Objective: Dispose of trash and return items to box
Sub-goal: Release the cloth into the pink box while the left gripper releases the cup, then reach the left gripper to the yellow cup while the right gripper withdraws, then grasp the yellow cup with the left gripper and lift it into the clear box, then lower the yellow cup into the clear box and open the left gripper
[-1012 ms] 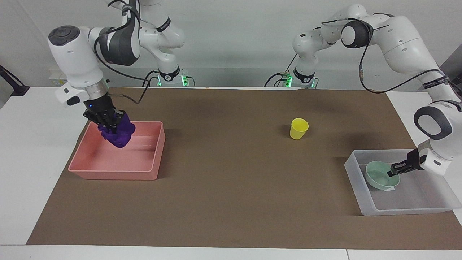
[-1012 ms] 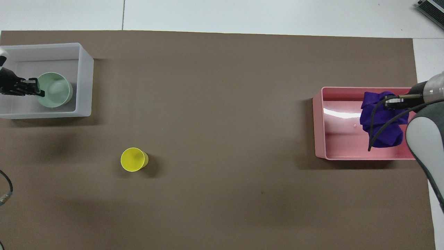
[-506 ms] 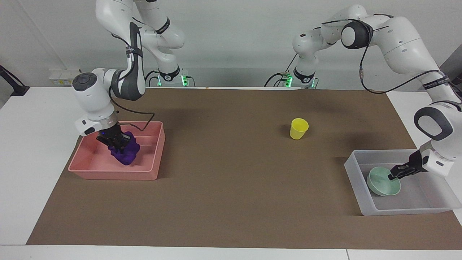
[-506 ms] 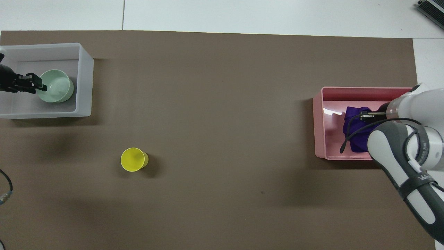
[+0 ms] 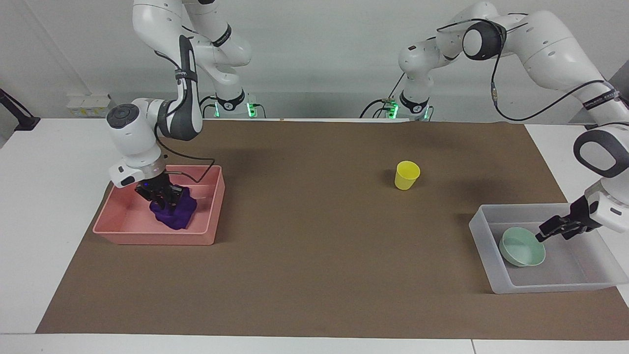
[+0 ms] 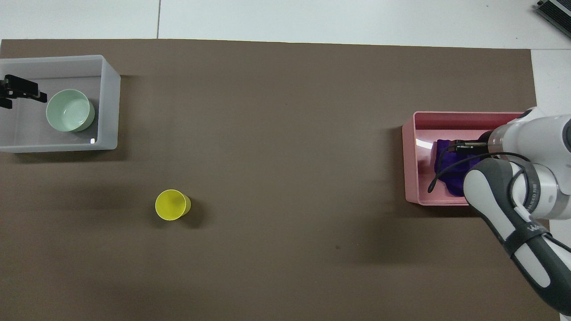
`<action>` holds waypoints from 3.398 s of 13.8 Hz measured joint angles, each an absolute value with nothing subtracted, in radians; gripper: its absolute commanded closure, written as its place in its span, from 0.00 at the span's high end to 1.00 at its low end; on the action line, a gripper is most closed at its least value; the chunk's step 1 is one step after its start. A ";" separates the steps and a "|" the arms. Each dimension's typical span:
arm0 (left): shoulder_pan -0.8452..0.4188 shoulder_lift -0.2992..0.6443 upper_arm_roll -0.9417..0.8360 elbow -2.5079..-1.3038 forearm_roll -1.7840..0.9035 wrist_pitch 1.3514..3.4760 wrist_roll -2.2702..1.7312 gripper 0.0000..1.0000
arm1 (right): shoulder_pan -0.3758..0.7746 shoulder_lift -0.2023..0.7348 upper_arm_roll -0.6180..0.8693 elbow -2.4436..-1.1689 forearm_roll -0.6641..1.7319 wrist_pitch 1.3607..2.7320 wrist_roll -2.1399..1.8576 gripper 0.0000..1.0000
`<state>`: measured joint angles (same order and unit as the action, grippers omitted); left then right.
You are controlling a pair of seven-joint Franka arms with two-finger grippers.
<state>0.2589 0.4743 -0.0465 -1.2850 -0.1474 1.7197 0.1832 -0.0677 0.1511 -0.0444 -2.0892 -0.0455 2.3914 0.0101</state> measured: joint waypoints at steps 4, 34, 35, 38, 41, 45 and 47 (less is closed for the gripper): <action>0.119 0.335 -0.050 -1.393 -0.136 1.518 -0.042 1.00 | 0.013 0.120 -0.037 -1.982 -0.046 2.234 0.136 1.00; 0.023 0.067 -0.022 -1.828 -0.171 1.710 -0.087 0.00 | 0.061 -0.079 -0.048 -1.602 -0.026 1.536 0.128 1.00; 0.066 0.098 -0.020 -1.738 -0.171 1.676 -0.086 0.00 | 0.061 -0.079 -0.048 -1.602 -0.026 1.536 0.128 1.00; 0.167 0.203 -0.017 -1.558 -0.171 1.673 -0.083 0.00 | 0.061 -0.081 -0.048 -1.610 -0.026 1.536 0.128 1.00; 0.261 0.324 -0.017 -1.480 -0.171 1.827 -0.077 0.00 | 0.061 -0.089 -0.048 -1.632 -0.026 1.547 0.128 1.00; 0.283 0.448 -0.022 -1.469 -0.171 1.938 -0.074 0.00 | 0.058 -0.106 -0.053 -1.668 -0.026 1.570 0.128 1.00; 0.281 0.493 -0.026 -1.468 -0.171 1.972 -0.074 0.00 | 0.054 -0.110 -0.059 -1.671 -0.026 1.570 0.126 1.00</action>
